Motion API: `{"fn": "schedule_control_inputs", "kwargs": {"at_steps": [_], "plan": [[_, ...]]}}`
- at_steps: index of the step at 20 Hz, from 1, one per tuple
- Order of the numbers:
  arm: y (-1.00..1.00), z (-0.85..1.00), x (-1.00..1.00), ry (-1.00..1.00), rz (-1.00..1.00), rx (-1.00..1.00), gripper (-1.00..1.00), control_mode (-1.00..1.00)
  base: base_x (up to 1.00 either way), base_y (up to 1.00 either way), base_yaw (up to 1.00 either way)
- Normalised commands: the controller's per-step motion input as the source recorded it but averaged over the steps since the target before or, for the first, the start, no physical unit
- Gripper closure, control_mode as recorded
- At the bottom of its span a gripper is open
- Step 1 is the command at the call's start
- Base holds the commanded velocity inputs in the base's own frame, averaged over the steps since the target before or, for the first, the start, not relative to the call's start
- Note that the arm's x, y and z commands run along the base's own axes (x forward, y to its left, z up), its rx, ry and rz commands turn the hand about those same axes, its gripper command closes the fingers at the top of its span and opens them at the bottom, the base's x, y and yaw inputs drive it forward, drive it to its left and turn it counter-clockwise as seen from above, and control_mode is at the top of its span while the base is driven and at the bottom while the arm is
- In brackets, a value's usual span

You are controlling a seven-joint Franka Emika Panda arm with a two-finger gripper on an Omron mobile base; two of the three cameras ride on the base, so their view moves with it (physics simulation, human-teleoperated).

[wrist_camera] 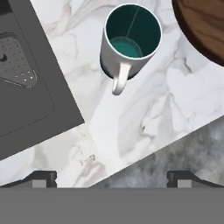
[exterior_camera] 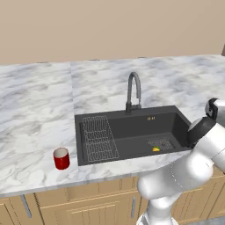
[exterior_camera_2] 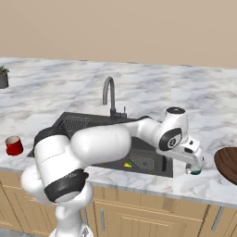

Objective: Clear the mugs and bowl far away from the sink.

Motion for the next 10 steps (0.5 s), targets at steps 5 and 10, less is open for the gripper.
{"fn": "schedule_control_inputs", "kwargs": {"at_steps": [5, 10], "plan": [[-0.20, -0.16, 0.13, 0.00, 0.00, 0.00, -1.00, -1.00, 0.00, 0.00, 0.00], [-0.24, -0.13, 0.11, 0.00, 0.00, 0.00, -1.00, -1.00, 0.00, 0.00, 0.00]]}}
